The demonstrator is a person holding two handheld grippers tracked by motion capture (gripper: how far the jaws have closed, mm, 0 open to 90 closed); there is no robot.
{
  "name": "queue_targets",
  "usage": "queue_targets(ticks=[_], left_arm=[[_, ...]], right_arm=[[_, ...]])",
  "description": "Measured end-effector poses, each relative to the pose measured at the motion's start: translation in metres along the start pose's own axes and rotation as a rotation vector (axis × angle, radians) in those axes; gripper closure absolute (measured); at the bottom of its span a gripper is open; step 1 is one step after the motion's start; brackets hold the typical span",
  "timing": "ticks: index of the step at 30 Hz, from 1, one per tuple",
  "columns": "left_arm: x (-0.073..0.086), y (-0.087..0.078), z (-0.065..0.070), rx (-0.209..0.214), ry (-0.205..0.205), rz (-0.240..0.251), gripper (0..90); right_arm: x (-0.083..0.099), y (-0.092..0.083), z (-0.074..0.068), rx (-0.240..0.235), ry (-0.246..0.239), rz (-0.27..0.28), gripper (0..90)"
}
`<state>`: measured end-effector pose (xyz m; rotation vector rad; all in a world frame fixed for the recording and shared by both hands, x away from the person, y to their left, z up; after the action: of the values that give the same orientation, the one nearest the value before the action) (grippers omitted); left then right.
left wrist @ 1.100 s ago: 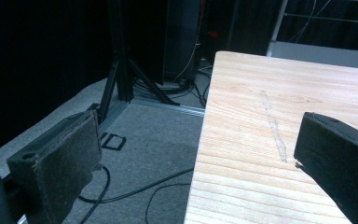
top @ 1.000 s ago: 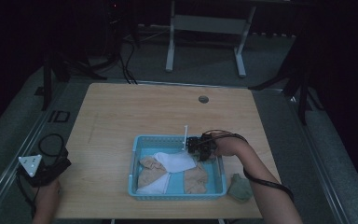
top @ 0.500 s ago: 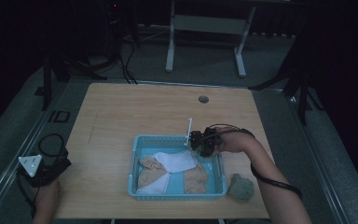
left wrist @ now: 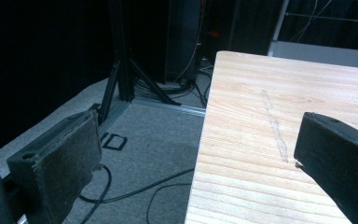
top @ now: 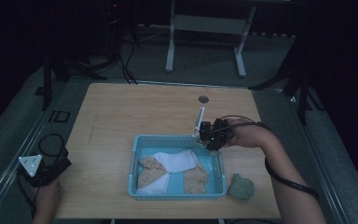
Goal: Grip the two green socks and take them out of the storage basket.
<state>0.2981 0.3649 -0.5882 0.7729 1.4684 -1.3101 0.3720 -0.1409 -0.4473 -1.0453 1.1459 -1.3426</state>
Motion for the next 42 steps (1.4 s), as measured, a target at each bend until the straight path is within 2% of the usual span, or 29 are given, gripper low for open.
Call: queue_targets(ticks=[7, 14, 22, 28, 33, 39, 42], left_arm=[[0.0, 0.0, 0.0, 0.0, 0.001, 0.0, 0.8], [0.0, 0.0, 0.0, -0.002, 0.002, 0.0, 0.7], [0.0, 0.0, 0.0, -0.002, 0.005, -0.003, 0.7], [0.0, 0.0, 0.0, -0.004, 0.007, -0.001, 0.7], [0.0, 0.0, 0.001, -0.005, 0.006, -0.001, 0.7], [0.0, 0.0, 0.001, -0.005, 0.005, -0.001, 0.7], [0.0, 0.0, 0.001, -0.005, 0.007, -0.001, 0.7]], right_arm=[[0.016, -0.01, 0.006, 0.01, 0.04, 0.01, 81.4], [0.044, -0.018, 0.011, 0.022, 0.103, 0.005, 81.4], [0.076, -0.019, 0.016, 0.026, 0.166, 0.008, 81.4], [0.096, -0.01, 0.017, 0.016, 0.204, -0.003, 81.4], [0.115, 0.006, 0.019, 0.004, 0.245, -0.01, 81.4], [0.124, 0.022, 0.023, -0.006, 0.263, -0.026, 81.3], [0.126, 0.037, 0.024, -0.024, 0.267, -0.034, 81.3]])
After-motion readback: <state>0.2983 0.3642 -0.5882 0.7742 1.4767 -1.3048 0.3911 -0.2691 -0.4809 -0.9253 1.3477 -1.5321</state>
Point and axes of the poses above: each handheld gripper's, and its own axes: y roughly forward along the jaws, x roughly out of its underside, z roughly to its right, the point moved 6 cm from there along y, roughly forward along the jaws, and after that the axes turned 5 degrees about -z, right-handed, at the moved point
